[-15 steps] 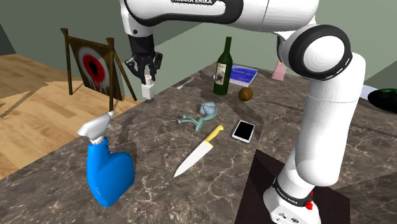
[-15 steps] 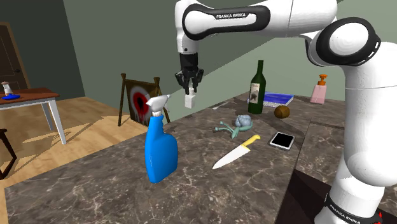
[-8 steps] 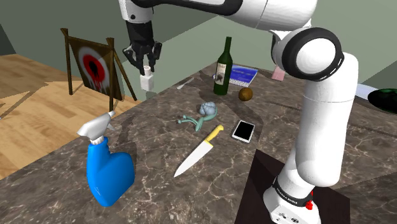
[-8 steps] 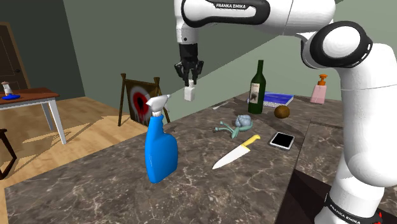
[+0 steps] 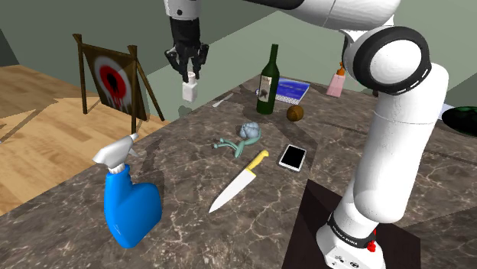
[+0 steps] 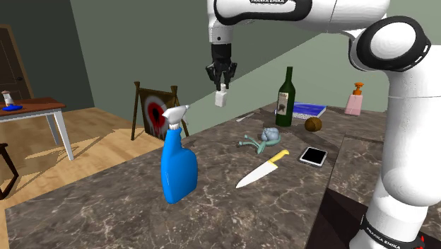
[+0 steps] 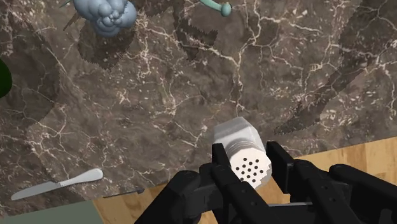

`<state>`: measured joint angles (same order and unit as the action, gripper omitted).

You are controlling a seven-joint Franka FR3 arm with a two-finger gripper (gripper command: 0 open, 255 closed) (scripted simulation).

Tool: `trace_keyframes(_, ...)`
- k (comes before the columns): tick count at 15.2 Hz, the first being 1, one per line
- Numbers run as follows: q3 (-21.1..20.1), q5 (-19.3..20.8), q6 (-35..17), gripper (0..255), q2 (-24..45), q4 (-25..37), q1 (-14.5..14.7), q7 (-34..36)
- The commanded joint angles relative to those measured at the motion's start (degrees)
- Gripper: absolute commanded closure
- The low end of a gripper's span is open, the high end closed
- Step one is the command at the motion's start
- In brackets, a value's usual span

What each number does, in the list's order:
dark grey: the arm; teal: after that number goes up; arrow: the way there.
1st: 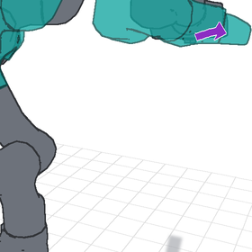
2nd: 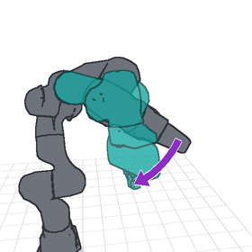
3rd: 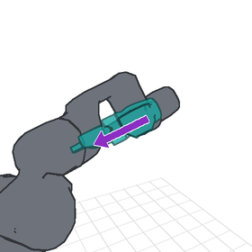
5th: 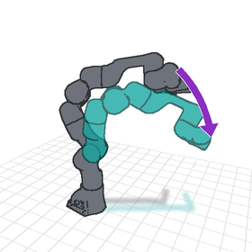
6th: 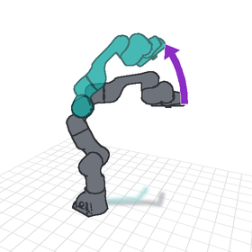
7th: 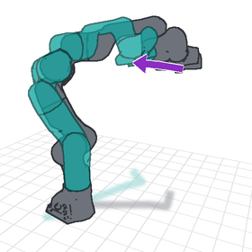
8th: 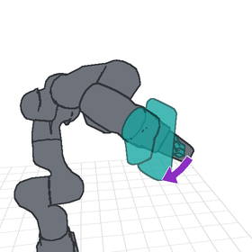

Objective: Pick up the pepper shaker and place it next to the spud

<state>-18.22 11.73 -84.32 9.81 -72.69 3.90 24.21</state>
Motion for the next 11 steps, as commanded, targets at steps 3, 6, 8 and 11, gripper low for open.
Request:
trace_keyframes(3,2.5,-2.8,-3.3,255,-7.5,-9.6,-4.3,-5.7)
trace_keyframes(6,4.7,-4.1,-4.9,255,-11.5,-14.4,-6.6,-9.9)
trace_keyframes(8,6.2,-4.8,-5.8,255,-13.8,-17.1,-7.9,-12.7)
trace_keyframes(11,8.7,-5.4,-6.8,255,-16.7,-20.5,-9.8,-16.9)
